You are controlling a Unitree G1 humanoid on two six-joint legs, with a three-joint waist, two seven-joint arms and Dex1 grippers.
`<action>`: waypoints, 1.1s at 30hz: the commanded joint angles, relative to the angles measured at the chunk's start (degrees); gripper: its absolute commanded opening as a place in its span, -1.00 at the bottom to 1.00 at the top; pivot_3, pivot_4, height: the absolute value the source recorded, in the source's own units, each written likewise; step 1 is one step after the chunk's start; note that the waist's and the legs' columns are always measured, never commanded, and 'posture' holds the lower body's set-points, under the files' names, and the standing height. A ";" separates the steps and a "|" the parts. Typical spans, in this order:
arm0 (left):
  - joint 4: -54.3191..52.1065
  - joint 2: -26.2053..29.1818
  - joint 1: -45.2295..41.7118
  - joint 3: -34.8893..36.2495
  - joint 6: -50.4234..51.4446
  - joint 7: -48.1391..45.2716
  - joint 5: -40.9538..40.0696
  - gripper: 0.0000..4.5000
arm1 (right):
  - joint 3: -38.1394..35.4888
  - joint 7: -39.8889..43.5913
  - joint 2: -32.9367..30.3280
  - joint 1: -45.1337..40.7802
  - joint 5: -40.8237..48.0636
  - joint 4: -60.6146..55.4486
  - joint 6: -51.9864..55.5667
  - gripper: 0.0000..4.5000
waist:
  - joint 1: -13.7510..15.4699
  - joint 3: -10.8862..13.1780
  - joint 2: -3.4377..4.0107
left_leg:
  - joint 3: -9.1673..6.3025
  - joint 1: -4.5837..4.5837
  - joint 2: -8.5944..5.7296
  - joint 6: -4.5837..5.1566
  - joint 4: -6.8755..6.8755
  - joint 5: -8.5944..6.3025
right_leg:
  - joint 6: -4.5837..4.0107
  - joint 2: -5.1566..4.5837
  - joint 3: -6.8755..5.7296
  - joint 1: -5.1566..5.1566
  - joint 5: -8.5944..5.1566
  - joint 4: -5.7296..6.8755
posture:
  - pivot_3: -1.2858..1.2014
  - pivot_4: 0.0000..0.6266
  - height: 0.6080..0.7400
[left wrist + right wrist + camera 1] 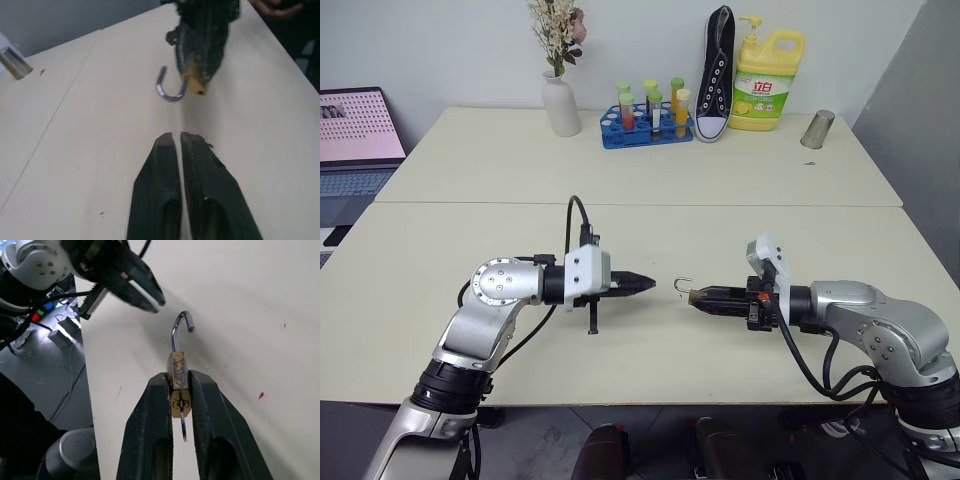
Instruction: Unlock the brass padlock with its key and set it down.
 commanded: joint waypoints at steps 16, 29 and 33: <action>-1.16 1.90 6.11 -0.54 -7.10 3.81 5.25 1.00 | 7.76 -0.82 7.65 -11.03 -3.97 21.80 9.75 -0.93 | -0.12 0.02 0.03 | 0.00 -0.03 0.04 0.00 -0.03 0.00 | -0.02 0.00 -0.03 -0.04 -0.02 0.00 | 0.03 -0.52 1.00; -3.01 -0.03 5.23 -1.98 -4.00 4.64 4.41 1.00 | 9.05 2.72 3.60 -11.29 -7.41 23.81 10.60 -0.06 | -0.01 0.01 0.03 | 0.00 -0.02 -0.01 0.00 0.00 0.00 | -0.02 -0.03 -0.04 -0.02 -0.01 0.02 | 0.03 -0.52 1.00; -3.83 -0.46 4.70 -2.19 0.60 4.59 3.25 1.00 | 10.31 4.00 -0.92 -9.60 -9.59 19.84 7.83 0.49 | 0.19 0.01 0.02 | -0.03 -0.01 -0.02 0.00 0.02 0.00 | -0.01 -0.03 -0.07 0.00 -0.01 0.03 | 0.03 -0.52 1.00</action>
